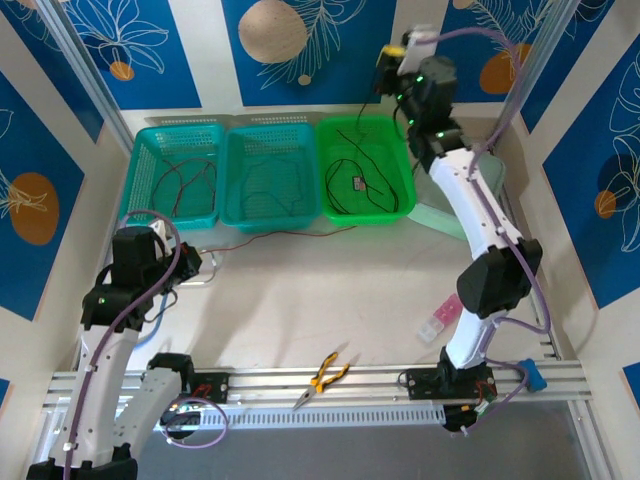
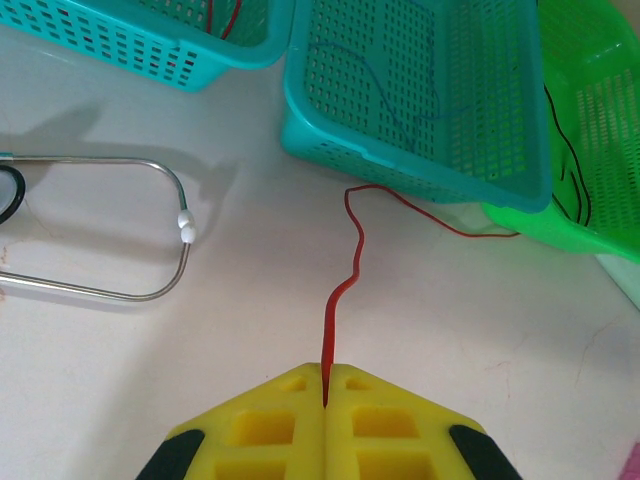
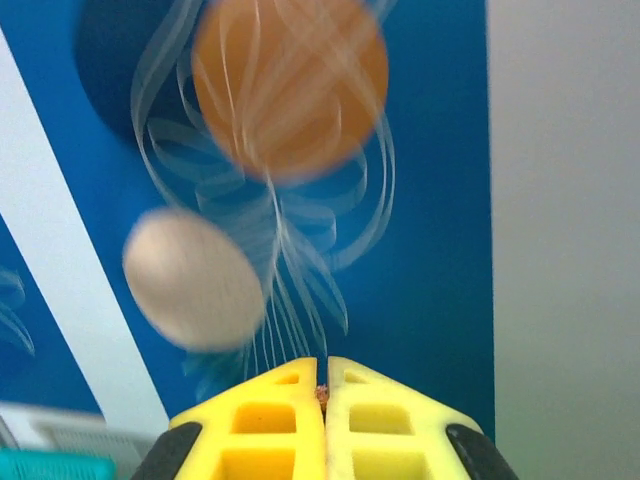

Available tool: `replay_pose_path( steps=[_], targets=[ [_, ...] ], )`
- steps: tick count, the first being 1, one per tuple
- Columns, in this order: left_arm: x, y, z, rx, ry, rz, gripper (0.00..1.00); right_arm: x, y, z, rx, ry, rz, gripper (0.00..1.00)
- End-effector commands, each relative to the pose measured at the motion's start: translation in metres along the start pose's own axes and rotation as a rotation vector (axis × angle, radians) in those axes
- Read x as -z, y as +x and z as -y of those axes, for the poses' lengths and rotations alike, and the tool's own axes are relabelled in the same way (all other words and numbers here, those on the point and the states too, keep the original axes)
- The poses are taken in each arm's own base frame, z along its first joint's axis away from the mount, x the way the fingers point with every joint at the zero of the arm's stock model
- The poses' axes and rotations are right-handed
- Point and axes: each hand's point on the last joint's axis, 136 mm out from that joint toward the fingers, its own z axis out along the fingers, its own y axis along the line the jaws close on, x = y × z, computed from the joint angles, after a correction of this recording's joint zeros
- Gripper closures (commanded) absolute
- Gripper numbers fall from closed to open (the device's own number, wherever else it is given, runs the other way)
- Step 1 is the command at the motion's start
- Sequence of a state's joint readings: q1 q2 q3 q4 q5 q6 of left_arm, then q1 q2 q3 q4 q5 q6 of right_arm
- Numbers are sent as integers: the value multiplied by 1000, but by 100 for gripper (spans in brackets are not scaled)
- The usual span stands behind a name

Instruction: Untangle the cables

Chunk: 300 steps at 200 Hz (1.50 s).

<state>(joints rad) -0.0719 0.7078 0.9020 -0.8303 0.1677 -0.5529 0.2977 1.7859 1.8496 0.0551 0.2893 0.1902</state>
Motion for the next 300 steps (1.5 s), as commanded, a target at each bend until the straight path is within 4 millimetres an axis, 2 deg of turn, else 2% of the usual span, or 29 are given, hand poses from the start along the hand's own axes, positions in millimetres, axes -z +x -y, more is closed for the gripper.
replay_pose_path(
  steps=[1,11,32,83,113,167,170,185,203,249,270,300],
  targets=[
    [1,2,0,21,10,-5,100,5,46,16,6,101,-81,100],
    [1,2,0,20,13,-6,100,3,81,22,-18,119,-170,100],
    [2,1,2,19,18,-4,100,3,143,39,-36,217,-345,100],
    [3,-2,6,26,32,1,100,9,249,68,-113,358,-663,100],
    [4,-1,4,20,22,-2,100,20,298,82,-164,444,-842,100],
    [6,-1,5,16,25,1,100,33,356,86,-273,472,-1082,100],
    [6,0,5,16,25,-1,100,33,358,86,-281,473,-1095,98],
    [8,-1,6,13,29,3,100,36,360,90,-321,500,-1122,80],
    [11,-4,8,8,34,10,100,34,347,91,-365,497,-1097,59],
    [19,-11,16,-6,54,30,100,26,287,88,-355,454,-971,40],
    [24,-12,19,-2,63,37,100,27,254,85,-330,436,-907,22],
    [31,-12,18,9,60,51,100,33,205,82,-301,413,-812,14]
  ],
)
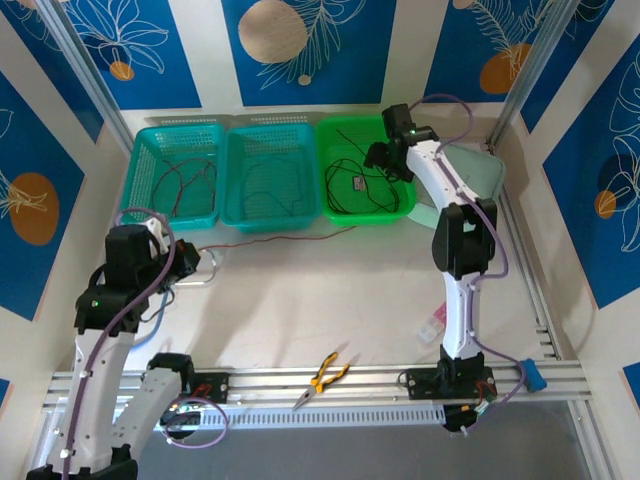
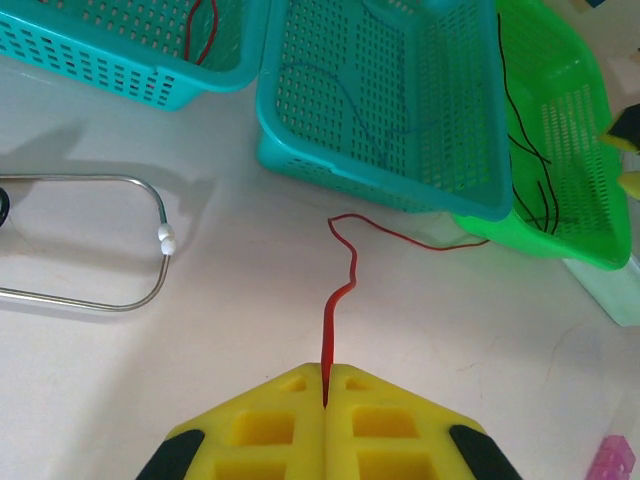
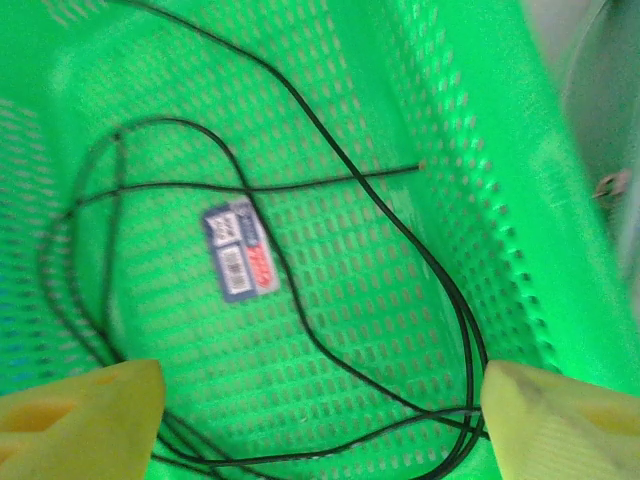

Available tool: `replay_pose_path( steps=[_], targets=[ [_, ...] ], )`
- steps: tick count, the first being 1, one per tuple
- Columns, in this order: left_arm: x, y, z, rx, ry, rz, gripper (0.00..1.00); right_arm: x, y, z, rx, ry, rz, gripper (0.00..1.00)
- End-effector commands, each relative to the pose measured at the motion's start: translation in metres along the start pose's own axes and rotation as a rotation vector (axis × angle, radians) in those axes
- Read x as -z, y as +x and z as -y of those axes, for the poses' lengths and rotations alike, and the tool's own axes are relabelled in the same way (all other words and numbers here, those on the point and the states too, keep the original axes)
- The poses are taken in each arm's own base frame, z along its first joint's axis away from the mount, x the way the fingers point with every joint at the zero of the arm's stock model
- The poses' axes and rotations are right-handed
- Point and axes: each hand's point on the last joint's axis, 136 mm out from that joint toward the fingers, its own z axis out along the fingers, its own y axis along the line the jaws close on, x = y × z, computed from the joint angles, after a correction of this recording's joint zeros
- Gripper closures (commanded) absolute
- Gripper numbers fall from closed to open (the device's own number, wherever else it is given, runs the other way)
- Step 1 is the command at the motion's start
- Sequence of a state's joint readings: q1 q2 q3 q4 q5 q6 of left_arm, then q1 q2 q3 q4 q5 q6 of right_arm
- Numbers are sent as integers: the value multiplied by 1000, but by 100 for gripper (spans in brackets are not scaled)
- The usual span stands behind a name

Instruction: Untangle the cables

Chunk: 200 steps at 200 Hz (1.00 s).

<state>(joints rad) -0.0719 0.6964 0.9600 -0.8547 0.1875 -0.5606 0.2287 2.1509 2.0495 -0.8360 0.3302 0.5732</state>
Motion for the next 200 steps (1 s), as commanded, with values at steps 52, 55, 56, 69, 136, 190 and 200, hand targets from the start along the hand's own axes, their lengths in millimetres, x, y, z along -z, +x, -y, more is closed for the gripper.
replay_pose_path(
  steps=[52,55,56,69,136,190,200],
  targets=[
    [41,-22,40,71,159,79,100,133,-47,-22,40,-157,240,11],
    [43,-24,43,74,170,86,100,135,-47,-23,42,-166,243,11],
    [44,-26,44,74,175,90,100,136,-47,-23,43,-168,244,11],
    [55,-39,59,78,219,122,100,147,-48,-25,48,-188,259,11],
    [112,-134,124,-26,352,379,100,181,-50,-38,46,-273,298,11],
    [151,-206,163,-161,368,599,100,189,-45,-50,69,-290,300,11],
    [156,-219,168,-183,360,637,100,189,-43,-52,74,-292,298,11]
  ],
)
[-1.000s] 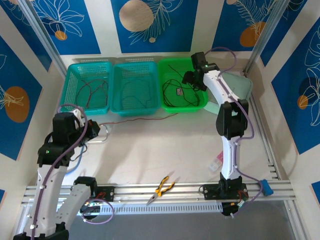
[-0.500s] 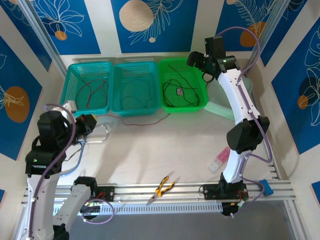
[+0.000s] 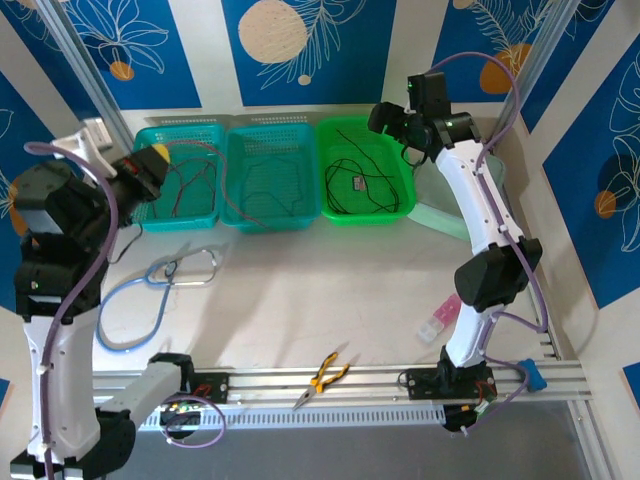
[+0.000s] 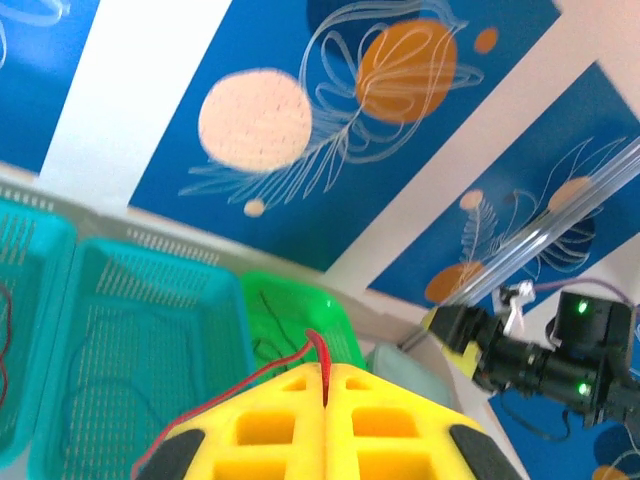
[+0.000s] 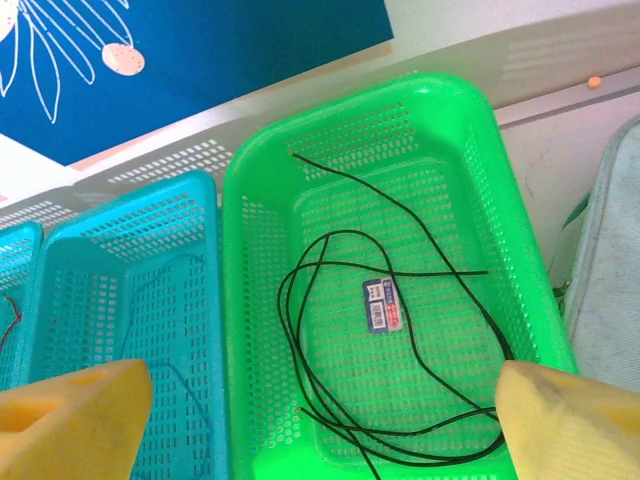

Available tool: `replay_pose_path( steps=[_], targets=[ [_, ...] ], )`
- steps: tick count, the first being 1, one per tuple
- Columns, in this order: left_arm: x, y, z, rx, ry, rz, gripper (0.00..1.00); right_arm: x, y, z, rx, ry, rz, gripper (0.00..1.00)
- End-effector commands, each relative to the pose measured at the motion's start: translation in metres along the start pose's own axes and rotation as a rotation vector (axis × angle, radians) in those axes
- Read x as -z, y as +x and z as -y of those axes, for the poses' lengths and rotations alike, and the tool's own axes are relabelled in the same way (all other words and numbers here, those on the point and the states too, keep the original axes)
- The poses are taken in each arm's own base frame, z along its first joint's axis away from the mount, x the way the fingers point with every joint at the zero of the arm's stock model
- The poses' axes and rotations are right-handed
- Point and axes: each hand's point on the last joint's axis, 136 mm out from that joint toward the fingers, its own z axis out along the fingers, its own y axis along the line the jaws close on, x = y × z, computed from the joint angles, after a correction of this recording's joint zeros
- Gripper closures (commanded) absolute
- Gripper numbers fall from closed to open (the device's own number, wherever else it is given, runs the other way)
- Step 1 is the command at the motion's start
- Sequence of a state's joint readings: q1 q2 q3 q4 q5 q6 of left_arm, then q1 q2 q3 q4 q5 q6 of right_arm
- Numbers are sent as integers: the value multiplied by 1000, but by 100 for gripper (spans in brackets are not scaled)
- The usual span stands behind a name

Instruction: Untangle the cables

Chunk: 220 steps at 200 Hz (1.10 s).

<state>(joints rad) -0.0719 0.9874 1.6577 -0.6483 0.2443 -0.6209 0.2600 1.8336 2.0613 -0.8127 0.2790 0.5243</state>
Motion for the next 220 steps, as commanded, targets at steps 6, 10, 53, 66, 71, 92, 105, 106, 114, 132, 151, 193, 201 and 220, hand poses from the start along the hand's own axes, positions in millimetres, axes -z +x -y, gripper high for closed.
replay_pose_path(
  steps=[6,10,53,66,71,92,105,106,114,132,151,193,201,220],
  targets=[
    [-2,-56,19,-131,5,168,100,19,-6,-18,17,-57,25,11],
    [-3,-62,19,-141,-6,184,100,19,-5,-19,17,-58,22,11],
    [-20,-116,9,-281,-146,346,100,23,1,-33,41,-83,9,11],
    [-24,-130,8,-324,-175,394,100,24,3,-35,55,-85,10,10],
    [-25,-136,9,-348,-186,411,100,24,3,-35,60,-85,9,10],
    [-31,-156,6,-433,-252,457,100,23,4,-32,72,-74,6,10],
    [-36,-166,5,-467,-278,485,100,22,4,-30,75,-73,2,10],
    [-36,-166,5,-469,-280,487,100,22,4,-30,75,-73,2,10],
    [-39,-172,6,-491,-289,506,100,22,5,-29,76,-72,-2,10],
    [-47,-182,6,-523,-306,530,100,21,5,-28,77,-72,-2,10],
    [-53,-189,6,-544,-317,544,100,20,6,-28,79,-74,-8,10],
    [-73,-176,-20,-589,-404,481,100,20,6,-26,68,-84,-13,10],
    [-82,-167,-31,-606,-433,456,100,20,7,-27,68,-89,-17,10],
    [-95,-147,-58,-654,-509,406,100,20,9,-27,67,-94,-25,10]
  ],
)
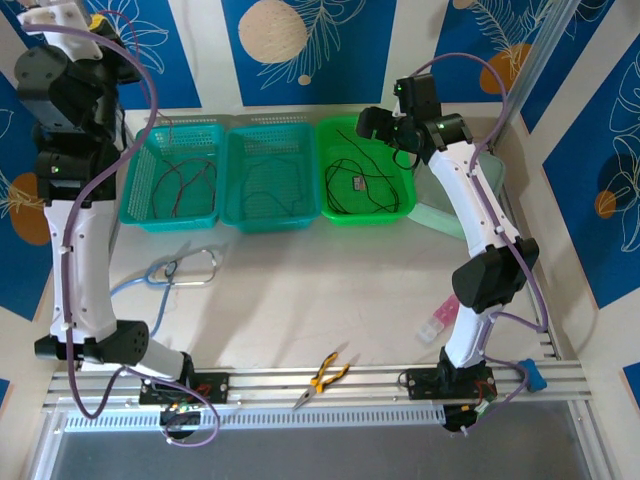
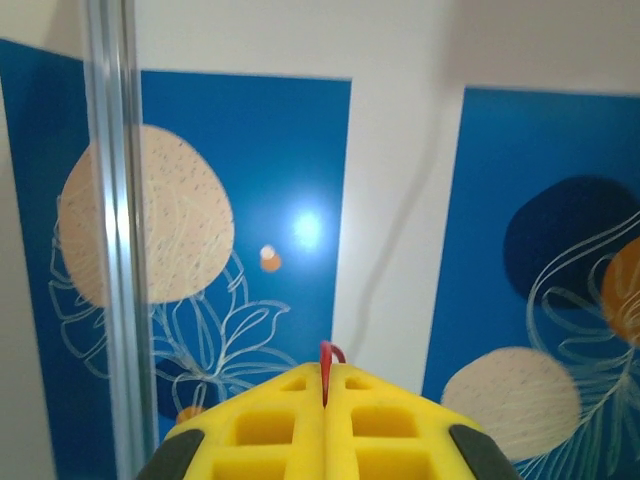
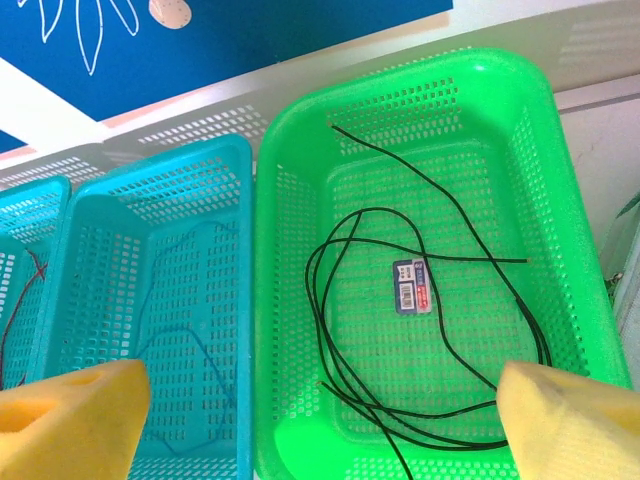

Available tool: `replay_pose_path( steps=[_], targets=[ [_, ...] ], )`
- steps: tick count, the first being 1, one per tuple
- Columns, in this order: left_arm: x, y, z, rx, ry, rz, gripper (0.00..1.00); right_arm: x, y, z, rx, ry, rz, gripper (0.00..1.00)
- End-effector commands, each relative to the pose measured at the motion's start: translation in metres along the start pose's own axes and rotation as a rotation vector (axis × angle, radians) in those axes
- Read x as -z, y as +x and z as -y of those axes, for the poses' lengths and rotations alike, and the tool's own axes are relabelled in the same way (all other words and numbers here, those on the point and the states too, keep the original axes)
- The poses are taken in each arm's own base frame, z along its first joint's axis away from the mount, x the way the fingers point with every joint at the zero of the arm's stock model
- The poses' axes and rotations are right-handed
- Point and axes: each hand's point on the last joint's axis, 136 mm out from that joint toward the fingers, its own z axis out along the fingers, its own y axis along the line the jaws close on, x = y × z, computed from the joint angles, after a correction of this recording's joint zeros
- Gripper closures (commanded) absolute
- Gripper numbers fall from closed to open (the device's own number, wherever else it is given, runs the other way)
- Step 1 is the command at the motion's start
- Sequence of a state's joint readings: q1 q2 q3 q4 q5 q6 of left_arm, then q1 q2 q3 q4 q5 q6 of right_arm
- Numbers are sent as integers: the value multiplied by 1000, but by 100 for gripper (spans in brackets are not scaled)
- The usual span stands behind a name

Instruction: Untangle the cables

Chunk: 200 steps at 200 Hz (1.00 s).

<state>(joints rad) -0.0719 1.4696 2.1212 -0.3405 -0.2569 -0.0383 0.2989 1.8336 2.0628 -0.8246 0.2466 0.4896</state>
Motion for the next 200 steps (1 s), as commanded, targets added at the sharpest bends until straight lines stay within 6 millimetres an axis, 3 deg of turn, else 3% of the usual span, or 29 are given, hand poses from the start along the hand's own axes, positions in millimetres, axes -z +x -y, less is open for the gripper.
replay_pose_path(
  steps=[1,34,82,200],
  targets=[
    [-10,32,-14,-111,-88,-38,100,18,-5,-6,10,-43,13,10],
    [-15,82,-15,-146,-126,-119,100,21,-3,-4,18,-42,11,10],
    [-14,136,-6,-251,-164,-185,100,30,-3,-2,18,-49,18,10],
    [-10,261,-25,-372,-286,-425,100,43,2,2,15,-55,19,10]
  ],
)
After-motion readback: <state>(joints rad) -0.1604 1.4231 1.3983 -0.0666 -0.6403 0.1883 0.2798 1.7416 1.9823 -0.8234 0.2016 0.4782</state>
